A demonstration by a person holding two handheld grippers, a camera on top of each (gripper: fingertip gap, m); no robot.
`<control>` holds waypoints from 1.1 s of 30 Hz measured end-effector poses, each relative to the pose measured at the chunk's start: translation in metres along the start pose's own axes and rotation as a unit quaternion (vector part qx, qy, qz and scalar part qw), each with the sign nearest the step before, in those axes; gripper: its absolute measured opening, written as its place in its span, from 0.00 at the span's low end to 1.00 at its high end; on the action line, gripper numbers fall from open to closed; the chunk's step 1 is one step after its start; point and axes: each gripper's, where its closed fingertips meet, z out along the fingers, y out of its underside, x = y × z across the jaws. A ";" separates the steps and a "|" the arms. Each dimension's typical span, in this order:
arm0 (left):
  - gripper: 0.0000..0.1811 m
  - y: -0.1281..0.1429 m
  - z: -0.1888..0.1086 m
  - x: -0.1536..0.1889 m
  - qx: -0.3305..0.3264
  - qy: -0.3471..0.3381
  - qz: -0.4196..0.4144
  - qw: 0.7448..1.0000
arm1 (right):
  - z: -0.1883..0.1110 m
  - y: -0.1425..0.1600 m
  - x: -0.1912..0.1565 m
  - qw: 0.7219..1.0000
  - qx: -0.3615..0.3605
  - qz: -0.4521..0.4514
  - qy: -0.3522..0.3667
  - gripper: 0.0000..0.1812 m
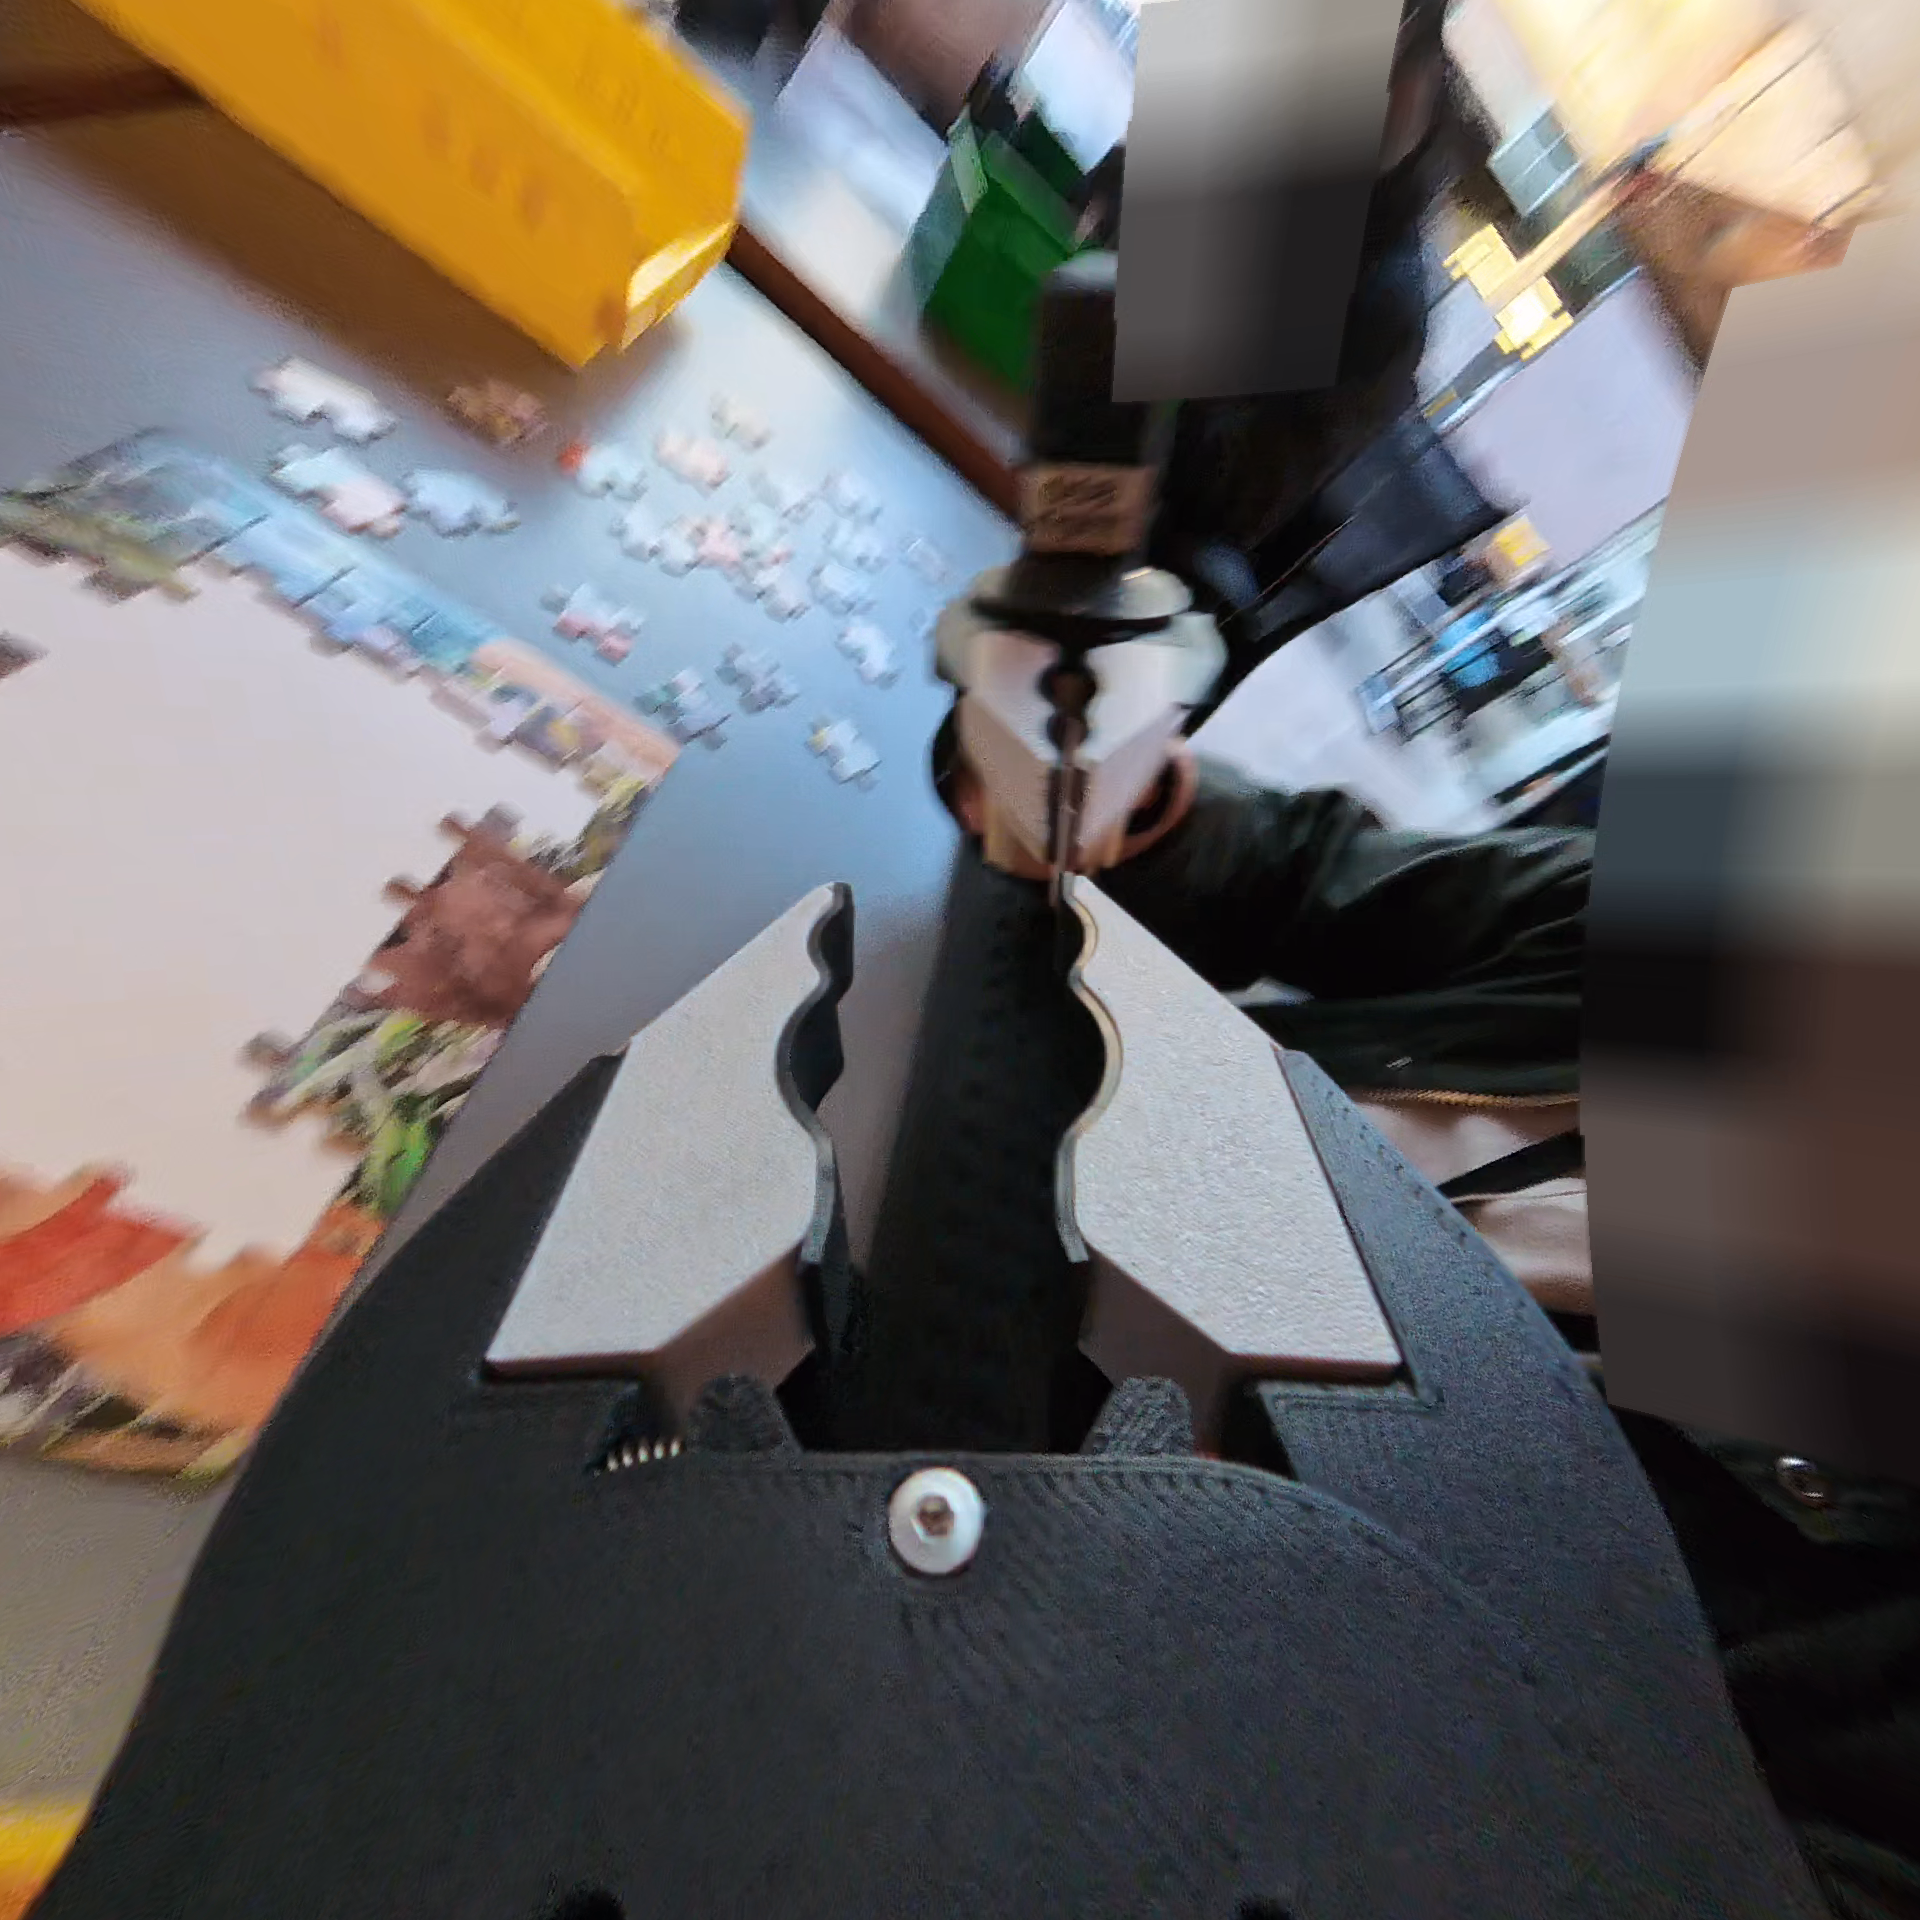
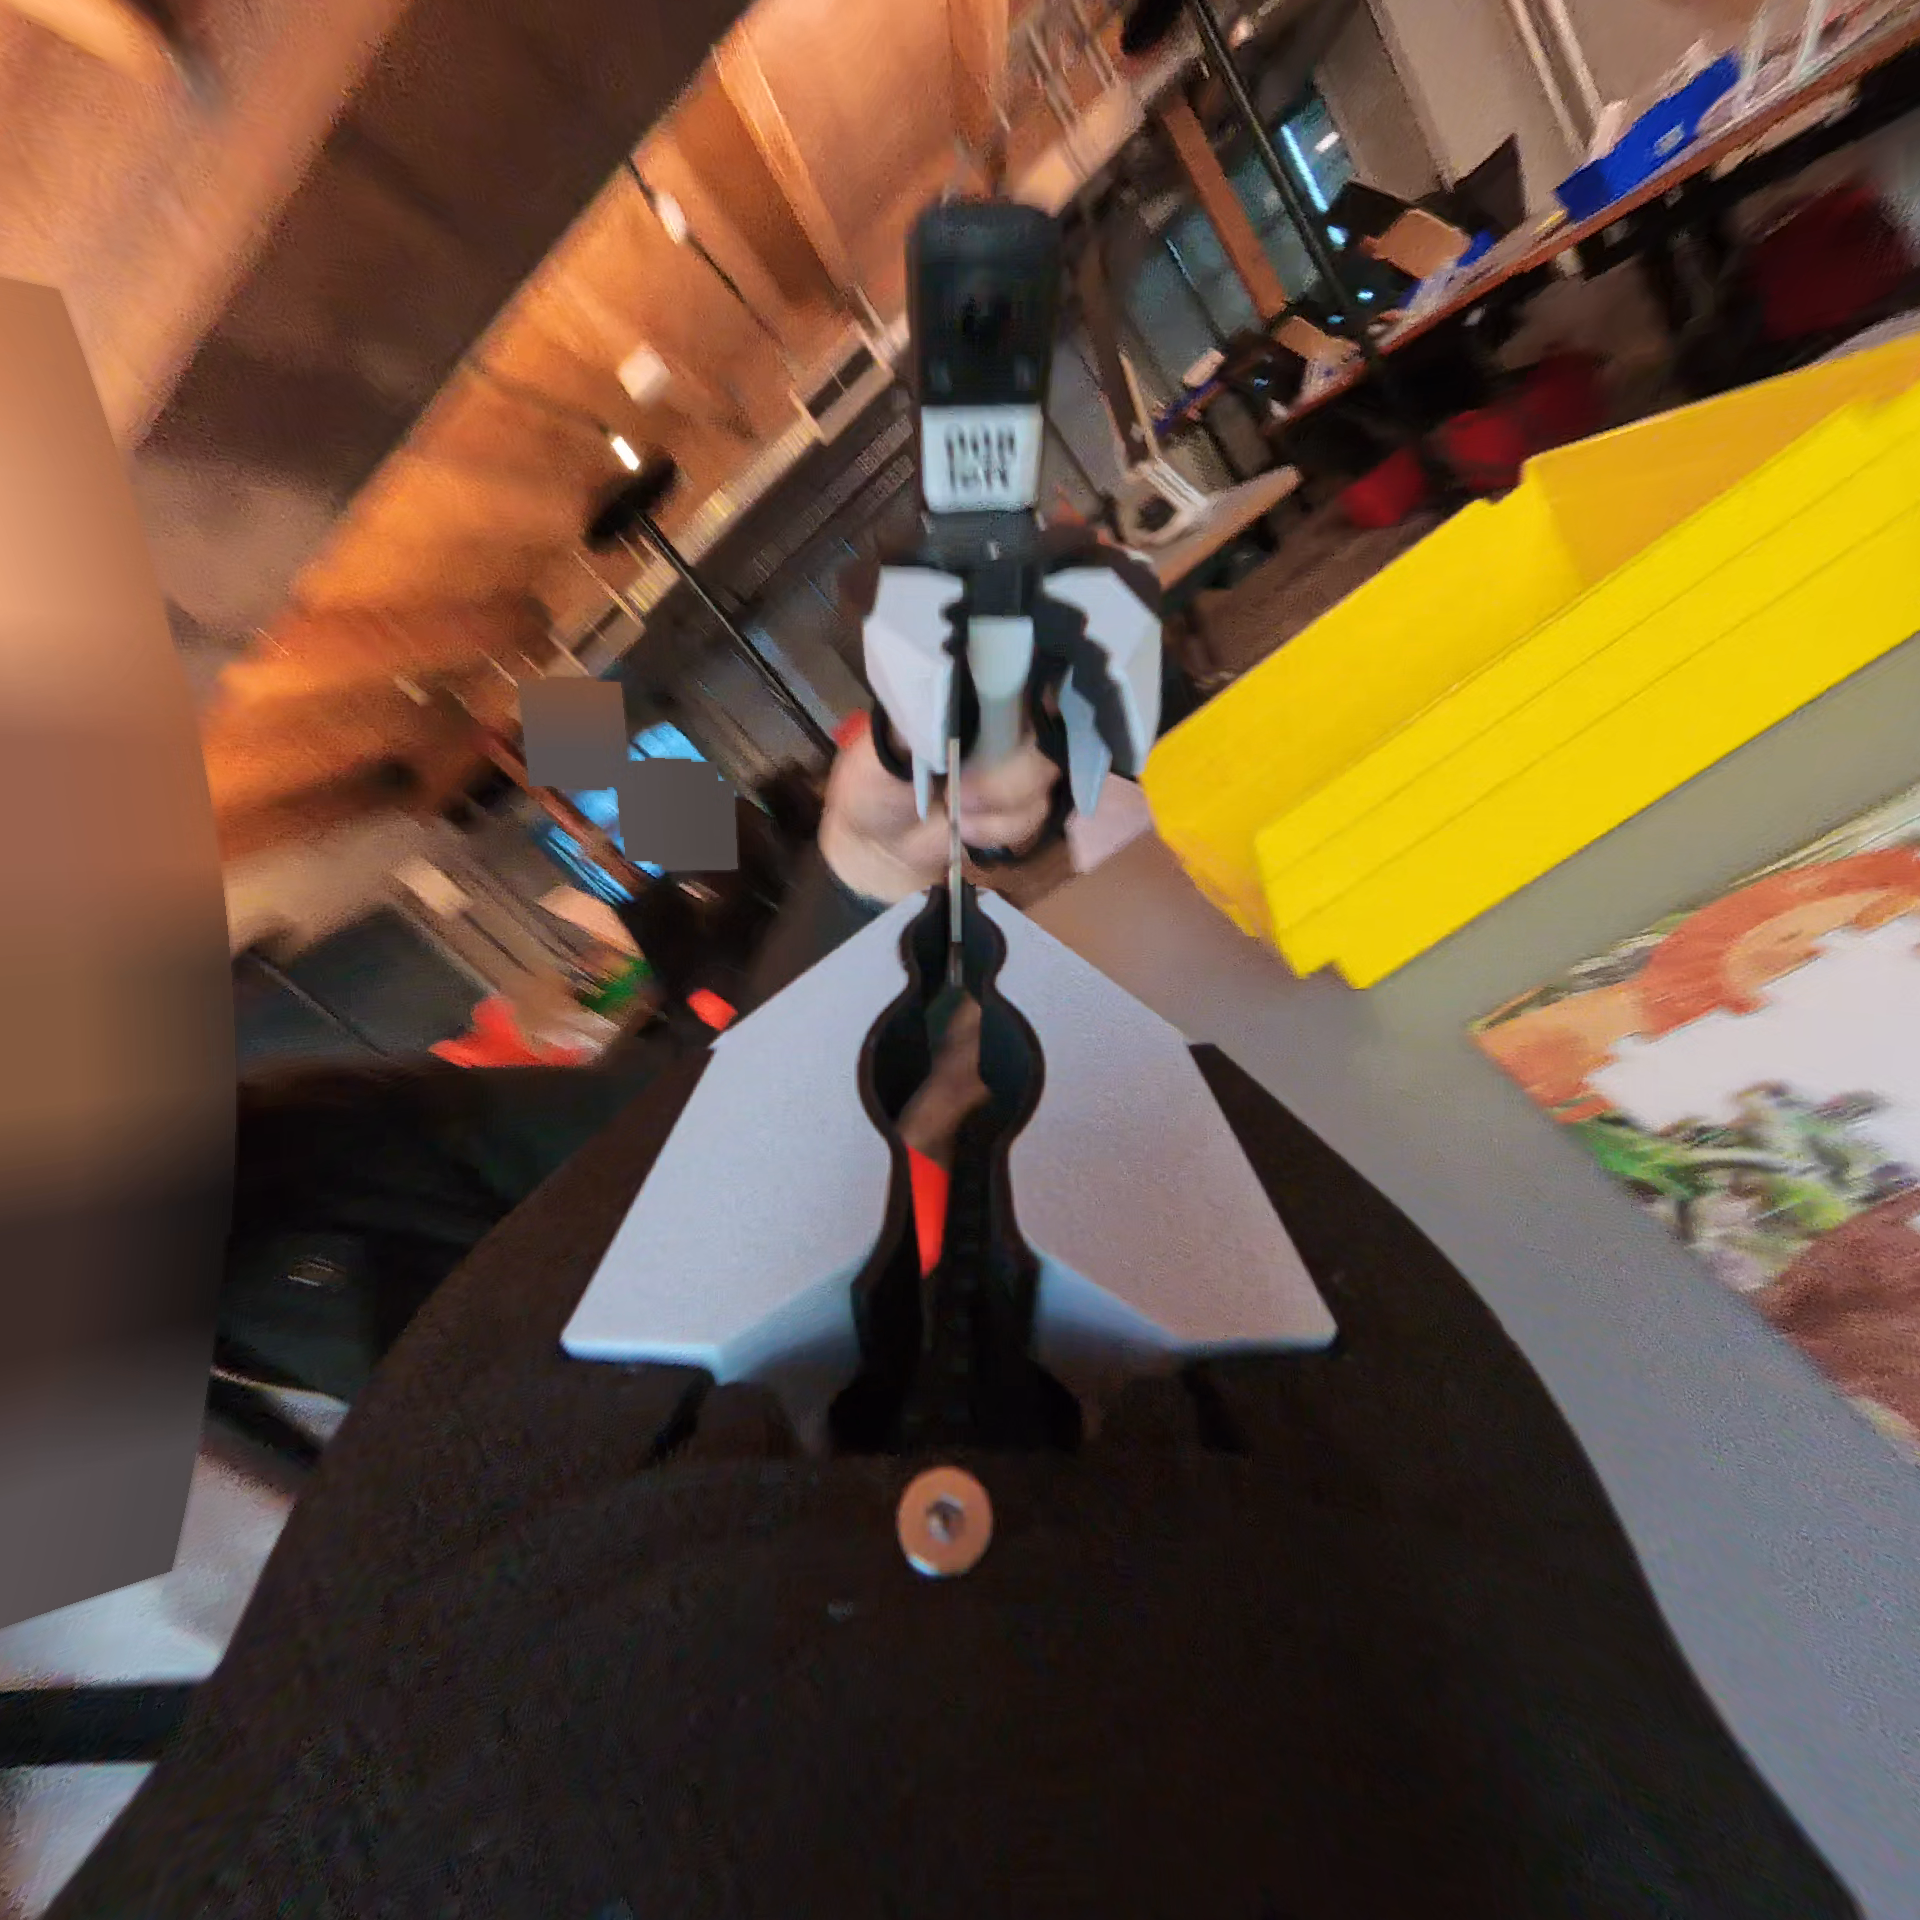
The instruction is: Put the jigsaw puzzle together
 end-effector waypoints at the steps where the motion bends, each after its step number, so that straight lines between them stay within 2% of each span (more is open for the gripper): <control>1: 0.19 -0.001 0.003 0.007 0.027 0.037 -0.011 0.999 | -0.005 -0.002 0.003 1.000 0.011 0.026 -0.007 0.00; 3: 0.17 0.001 0.012 0.016 0.060 0.097 -0.039 0.993 | -0.012 0.002 0.013 0.999 0.009 0.035 0.016 0.00; 5: 0.17 0.007 0.024 0.015 0.065 0.118 -0.060 0.989 | -0.013 0.006 0.011 0.999 0.004 0.049 0.008 0.00; 9: 0.15 0.016 0.044 0.006 0.049 0.120 -0.072 0.989 | -0.013 0.021 0.011 0.997 -0.043 0.064 0.006 0.00; 12: 0.00 0.018 0.050 0.004 0.047 0.130 -0.074 0.988 | -0.017 0.024 0.020 0.996 -0.056 0.058 0.029 0.00; 19: 0.00 0.034 0.065 -0.006 0.042 0.123 -0.104 0.986 | -0.034 0.013 0.035 0.996 -0.019 0.068 0.049 0.01; 22: 0.00 0.046 0.069 -0.012 0.004 0.112 -0.116 0.987 | -0.045 0.007 0.039 0.997 -0.027 0.036 0.060 0.07; 24: 0.00 0.060 0.071 -0.013 -0.059 0.103 -0.120 0.986 | -0.049 0.010 0.040 0.995 -0.064 -0.009 0.071 0.09; 26: 0.00 0.072 0.074 -0.012 -0.111 0.081 -0.099 0.986 | -0.049 0.026 0.042 0.988 -0.130 -0.026 0.084 0.11; 28: 0.00 0.084 0.078 -0.012 -0.155 0.057 -0.067 0.984 | -0.046 0.044 0.037 0.982 -0.178 -0.006 0.066 0.13; 33: 0.00 0.102 0.089 -0.004 -0.201 0.064 -0.040 0.977 | -0.042 0.084 0.035 0.967 -0.249 0.023 0.043 0.14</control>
